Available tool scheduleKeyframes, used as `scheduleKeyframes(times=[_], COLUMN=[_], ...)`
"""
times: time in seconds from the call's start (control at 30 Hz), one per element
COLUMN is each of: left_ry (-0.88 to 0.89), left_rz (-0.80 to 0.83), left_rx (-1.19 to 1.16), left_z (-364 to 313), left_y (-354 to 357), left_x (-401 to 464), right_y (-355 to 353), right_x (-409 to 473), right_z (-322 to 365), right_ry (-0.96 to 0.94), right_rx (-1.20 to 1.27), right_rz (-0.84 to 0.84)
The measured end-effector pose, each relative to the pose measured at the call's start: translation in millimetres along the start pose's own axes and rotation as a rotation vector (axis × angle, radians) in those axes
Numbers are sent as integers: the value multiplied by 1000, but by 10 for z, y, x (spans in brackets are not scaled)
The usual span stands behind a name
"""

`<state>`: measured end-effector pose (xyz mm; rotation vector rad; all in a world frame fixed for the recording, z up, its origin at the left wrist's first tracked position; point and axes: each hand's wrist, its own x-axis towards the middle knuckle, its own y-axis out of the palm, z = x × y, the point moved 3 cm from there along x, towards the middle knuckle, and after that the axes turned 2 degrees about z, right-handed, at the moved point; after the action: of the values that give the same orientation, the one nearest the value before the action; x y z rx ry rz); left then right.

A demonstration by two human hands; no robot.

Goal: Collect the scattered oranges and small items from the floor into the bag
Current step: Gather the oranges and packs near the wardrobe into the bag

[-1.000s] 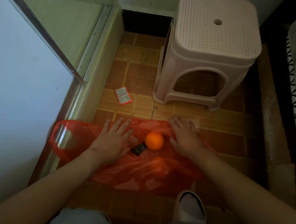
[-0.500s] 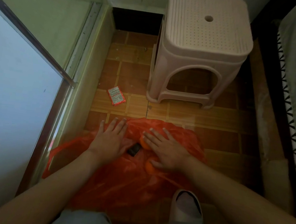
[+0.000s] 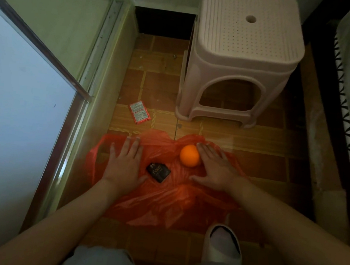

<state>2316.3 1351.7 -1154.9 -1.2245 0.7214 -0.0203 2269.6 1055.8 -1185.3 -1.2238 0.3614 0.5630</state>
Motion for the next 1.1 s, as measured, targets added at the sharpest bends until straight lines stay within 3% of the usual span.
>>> scheduleKeyframes(times=[0.2, 0.33, 0.47, 0.63, 0.83, 1.1], left_ry=[-37, -16, 3, -11, 2, 34], left_rz=[-23, -100, -113, -50, -32, -34], left_rx=[-48, -132, -162, -136, -123, -106], left_z=[6, -46, -133, -181, -190, -229], left_y=[-35, -84, -115, -65, -44, -62], left_x=[-36, -39, -6, 5, -11, -74], right_y=[-136, -347, -365, 301, 793, 1067], right_x=[-77, -255, -495, -792, -1009, -1048], right_z=[87, 284, 743, 1149, 1009, 978], right_ry=[15, -12, -213, -496, -554, -602], right_rx=[74, 138, 0, -59, -107, -217], right_rz=[17, -96, -174, -24, 148, 199])
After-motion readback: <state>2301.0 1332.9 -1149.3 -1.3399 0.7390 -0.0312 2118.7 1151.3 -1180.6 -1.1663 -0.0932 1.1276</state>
